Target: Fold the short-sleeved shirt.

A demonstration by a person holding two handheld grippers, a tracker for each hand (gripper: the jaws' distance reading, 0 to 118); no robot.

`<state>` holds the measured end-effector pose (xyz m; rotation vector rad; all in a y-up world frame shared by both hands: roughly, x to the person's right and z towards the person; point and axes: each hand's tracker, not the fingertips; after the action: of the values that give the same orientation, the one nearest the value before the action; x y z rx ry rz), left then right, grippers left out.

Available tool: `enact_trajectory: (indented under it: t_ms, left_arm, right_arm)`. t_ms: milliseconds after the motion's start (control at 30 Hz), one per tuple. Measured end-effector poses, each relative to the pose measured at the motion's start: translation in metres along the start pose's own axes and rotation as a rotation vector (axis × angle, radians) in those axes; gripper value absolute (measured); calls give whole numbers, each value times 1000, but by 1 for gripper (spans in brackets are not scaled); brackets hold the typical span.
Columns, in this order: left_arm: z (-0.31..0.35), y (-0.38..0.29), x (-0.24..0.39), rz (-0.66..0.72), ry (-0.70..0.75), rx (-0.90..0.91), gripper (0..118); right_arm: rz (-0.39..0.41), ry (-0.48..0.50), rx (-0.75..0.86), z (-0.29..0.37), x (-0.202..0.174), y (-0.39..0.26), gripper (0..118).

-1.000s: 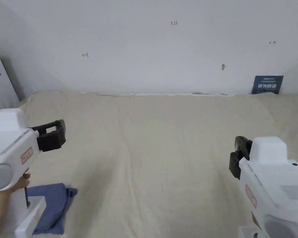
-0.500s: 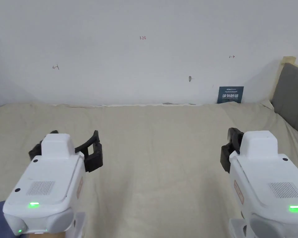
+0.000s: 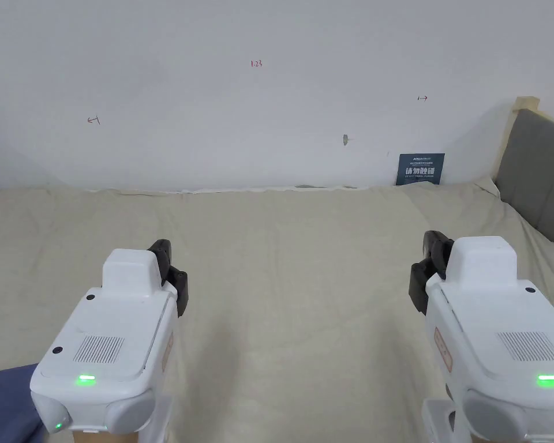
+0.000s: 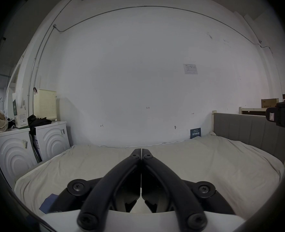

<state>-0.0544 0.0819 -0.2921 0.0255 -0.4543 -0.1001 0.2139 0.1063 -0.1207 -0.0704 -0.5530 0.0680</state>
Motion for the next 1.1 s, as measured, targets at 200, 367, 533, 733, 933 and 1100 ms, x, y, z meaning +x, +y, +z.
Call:
enact_trajectory:
  t_ms: [200,367,533,733,933,1100]
  left_arm:
    - [1,0,-2,14,-1,1,0]
    - [1,-1,-4,19,0,-3,0]
    - [-1,-2,-5,23,5,-9,0]
    - [-1,-3,-5,29,6,-13,0]
    - [-1,-2,-7,32,5,-14,0]
    - [-1,-2,-7,30,0,-16,0]
  right_arm:
    - [5,5,1,2,-3,1,2]
    - [7,7,1,2,-3,1,2]
    - [11,5,-2,2,-3,0,2]
    - [11,5,-4,2,-3,1,2]
    - [11,6,-1,2,-4,2,2]
    - [11,4,-2,2,-3,2,2]
